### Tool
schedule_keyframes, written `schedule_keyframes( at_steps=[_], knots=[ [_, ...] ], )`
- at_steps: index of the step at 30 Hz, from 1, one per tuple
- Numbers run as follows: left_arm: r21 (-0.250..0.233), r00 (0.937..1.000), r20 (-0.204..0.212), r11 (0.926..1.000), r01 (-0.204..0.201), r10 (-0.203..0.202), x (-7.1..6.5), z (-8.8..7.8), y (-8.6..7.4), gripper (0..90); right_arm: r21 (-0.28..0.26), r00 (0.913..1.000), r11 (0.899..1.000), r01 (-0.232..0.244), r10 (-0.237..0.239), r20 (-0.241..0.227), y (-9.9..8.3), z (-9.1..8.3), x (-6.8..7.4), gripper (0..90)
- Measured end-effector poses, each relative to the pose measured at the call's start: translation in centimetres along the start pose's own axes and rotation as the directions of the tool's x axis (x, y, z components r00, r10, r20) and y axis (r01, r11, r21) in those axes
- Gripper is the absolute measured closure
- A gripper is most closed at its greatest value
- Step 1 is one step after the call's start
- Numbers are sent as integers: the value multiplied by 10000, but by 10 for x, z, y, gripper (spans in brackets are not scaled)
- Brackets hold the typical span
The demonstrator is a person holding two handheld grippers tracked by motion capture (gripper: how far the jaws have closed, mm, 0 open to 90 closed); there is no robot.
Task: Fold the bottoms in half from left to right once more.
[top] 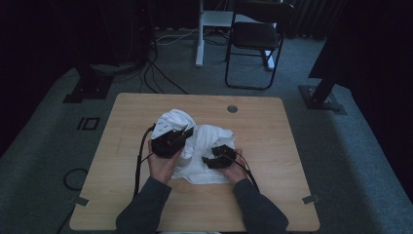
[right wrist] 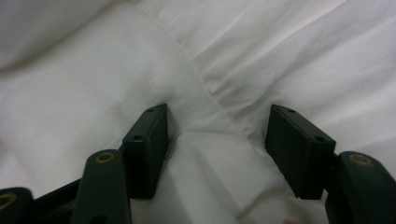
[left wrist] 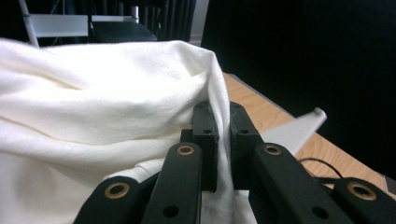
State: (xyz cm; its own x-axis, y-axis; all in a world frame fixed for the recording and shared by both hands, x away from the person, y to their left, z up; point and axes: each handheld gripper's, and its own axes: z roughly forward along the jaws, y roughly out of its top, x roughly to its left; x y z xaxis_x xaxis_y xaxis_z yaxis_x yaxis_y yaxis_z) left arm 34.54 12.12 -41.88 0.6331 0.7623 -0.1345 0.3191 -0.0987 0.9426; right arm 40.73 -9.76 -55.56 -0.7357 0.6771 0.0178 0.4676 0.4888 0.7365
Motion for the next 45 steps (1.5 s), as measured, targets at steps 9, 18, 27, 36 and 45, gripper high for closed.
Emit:
schedule_keyframes(
  at_steps=[9, 18, 27, 36, 45],
  knots=[
    [277, 9997, 210, 9995, -122, 116, -6, 15, -3, 857, -933, 9849, 9884, -1198, 1301, 1141, -18, -46, -19, 440],
    [799, 9984, 527, 9965, -249, 207, -13, 57, -9, 856, -535, 9791, 9882, -1434, 1495, 1380, -30, -46, -24, 438],
    [1946, 9981, 583, 9804, -318, 208, -23, 113, -41, 854, -1624, 9489, 9592, -2315, 2595, 1795, -42, -82, -52, 435],
    [2945, 9952, 949, 9543, -498, 226, -25, 136, -77, 808, -2679, 9559, 9367, -2254, 2658, 1251, -32, -97, -57, 438],
    [2687, 9895, 1425, 9612, -622, 242, -24, 127, -76, 741, -3171, 9852, 9350, -1588, 1713, 115, 4, -88, -48, 428]
  ],
)
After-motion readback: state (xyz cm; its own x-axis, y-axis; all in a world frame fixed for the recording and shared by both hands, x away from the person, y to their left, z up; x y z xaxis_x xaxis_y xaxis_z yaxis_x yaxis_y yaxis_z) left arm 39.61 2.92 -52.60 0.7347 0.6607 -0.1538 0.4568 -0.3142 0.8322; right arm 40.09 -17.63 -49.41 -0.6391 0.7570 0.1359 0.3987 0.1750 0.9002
